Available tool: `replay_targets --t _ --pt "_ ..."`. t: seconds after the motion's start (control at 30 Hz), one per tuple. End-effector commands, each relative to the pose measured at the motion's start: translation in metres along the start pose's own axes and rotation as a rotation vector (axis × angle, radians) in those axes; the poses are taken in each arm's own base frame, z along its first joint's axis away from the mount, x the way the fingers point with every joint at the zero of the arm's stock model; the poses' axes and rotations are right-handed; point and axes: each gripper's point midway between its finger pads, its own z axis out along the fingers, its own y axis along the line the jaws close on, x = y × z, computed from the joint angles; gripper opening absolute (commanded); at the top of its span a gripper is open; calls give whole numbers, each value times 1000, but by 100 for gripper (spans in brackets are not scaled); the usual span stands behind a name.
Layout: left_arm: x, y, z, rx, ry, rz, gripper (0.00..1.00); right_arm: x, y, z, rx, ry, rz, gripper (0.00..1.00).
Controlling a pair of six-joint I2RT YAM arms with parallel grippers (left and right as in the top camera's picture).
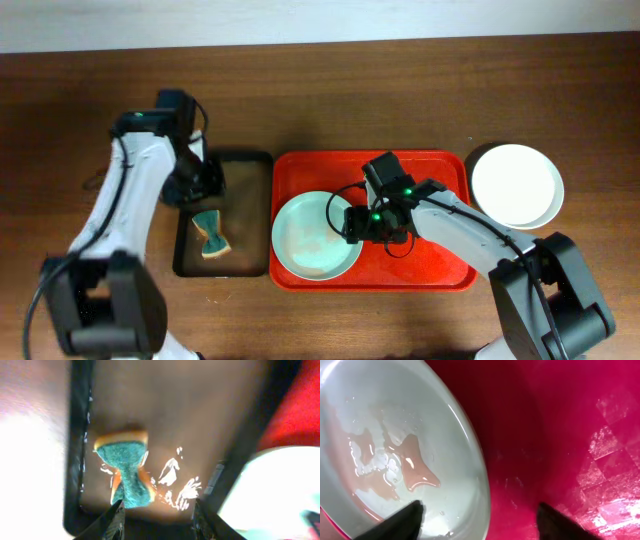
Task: Clean dirty plates on tray and stack at the side
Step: 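Place the sponge in the black tray, open and retract the left gripper, then lift the pale green plate with the right gripper and tilt it over the black tray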
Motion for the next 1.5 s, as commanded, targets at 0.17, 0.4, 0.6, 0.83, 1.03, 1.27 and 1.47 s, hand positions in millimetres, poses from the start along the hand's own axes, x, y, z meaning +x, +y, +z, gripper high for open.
replay_targets --t 0.17,0.4,0.6,0.83,1.03,1.27,1.47 --pt "-4 9 -151 52 -457 2 99 2 4 -1 -5 -1 -19 49" --pt "3 9 -164 61 -494 6 99 3 1 3 2 11 -14 41" --pt "3 9 -164 62 -494 5 99 7 -10 24 39 52 45 4" --pt "3 9 -164 62 -494 6 99 -67 19 -80 -19 -117 94 4" --pt "3 9 -164 62 -494 6 99 -107 57 -126 -40 -267 89 4" --pt "3 9 -164 62 -494 5 99 -112 101 -80 139 -417 -20 4" --pt "3 9 -164 62 -494 6 99 -111 133 -68 339 -618 -199 4"
